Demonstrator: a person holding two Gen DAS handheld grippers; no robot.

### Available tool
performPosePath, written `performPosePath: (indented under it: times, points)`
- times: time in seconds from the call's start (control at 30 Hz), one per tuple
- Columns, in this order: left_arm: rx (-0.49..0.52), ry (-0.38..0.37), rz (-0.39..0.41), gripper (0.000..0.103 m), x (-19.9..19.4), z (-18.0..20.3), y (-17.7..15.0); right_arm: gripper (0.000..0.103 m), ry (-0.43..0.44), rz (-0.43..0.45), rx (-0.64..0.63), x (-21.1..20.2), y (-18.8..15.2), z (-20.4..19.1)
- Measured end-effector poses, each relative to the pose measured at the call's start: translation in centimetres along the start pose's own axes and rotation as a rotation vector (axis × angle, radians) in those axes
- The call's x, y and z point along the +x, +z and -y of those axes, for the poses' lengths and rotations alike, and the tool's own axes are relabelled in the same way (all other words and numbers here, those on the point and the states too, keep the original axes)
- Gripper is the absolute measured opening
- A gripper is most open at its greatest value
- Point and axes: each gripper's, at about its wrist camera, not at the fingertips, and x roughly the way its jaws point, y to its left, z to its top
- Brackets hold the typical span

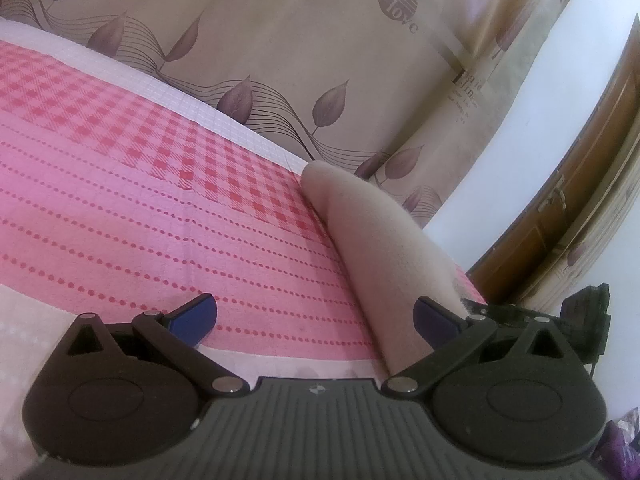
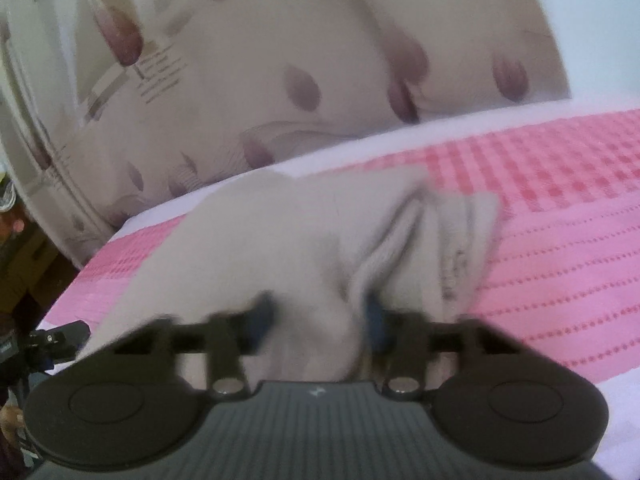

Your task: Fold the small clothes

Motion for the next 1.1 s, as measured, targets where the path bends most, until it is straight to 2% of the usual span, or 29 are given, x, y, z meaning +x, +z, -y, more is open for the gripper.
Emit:
performPosePath:
  times: [0.13,0.33,0.47,0.5,0.57,0.67,0.77,0.87,1.0,1.07,1.1]
  points:
    - [0.000,0.001,0.000,0.103,0.0,0.0,0.0,0.023,-0.040,0.027,-0.049,0.2,0.4,-0.4]
    - [0.001,0.003,0.000,0.103,0.1,0.0,0.0,0.020,-0.189,0.045,-0.196,-1.9,1.4,-0.8]
    - [0.001,0.004,0.001,0.103,0.1,0.1,0.1,0.020,-0.220,0.022,-0.170,-3.1,1.8,1.4]
    - [0.001,0.005,0.001,0.103,0.1,0.1,0.1,0.019,-0.205,0.008,-0.159,-2.8,1.5,1.9]
    - [0.002,0.007,0.000,0.103,0.2,0.1,0.1,0.020,-0.144,0.039,-0.115,-2.8,0.9,2.5]
    - [0.011,0.021,0.001,0.103,0.1,0.4,0.1,0.023,-0.110,0.050,-0.027,-2.5,0.7,3.7]
    - [0.072,0.045,-0.023,0.103,-0.2,2.0,-0.1,0.024,-0.085,0.054,0.028,-2.6,0.6,4.3]
    - [0.159,-0.022,-0.013,0.103,-1.3,5.2,-1.8,0.025,-0.081,0.061,0.058,-2.8,0.5,4.3]
    - [0.448,0.087,-0.106,0.103,1.1,11.0,-4.2,0.030,-0.076,0.090,0.099,-2.3,-0.3,4.4]
    - [0.494,0.092,-0.140,0.103,2.4,12.4,-4.7,0.033,-0.092,0.096,0.082,-2.3,-0.4,4.1]
    - [0.503,0.098,-0.147,0.103,3.1,13.1,-4.8,0.038,-0.095,0.097,0.075,-2.3,-0.5,4.0]
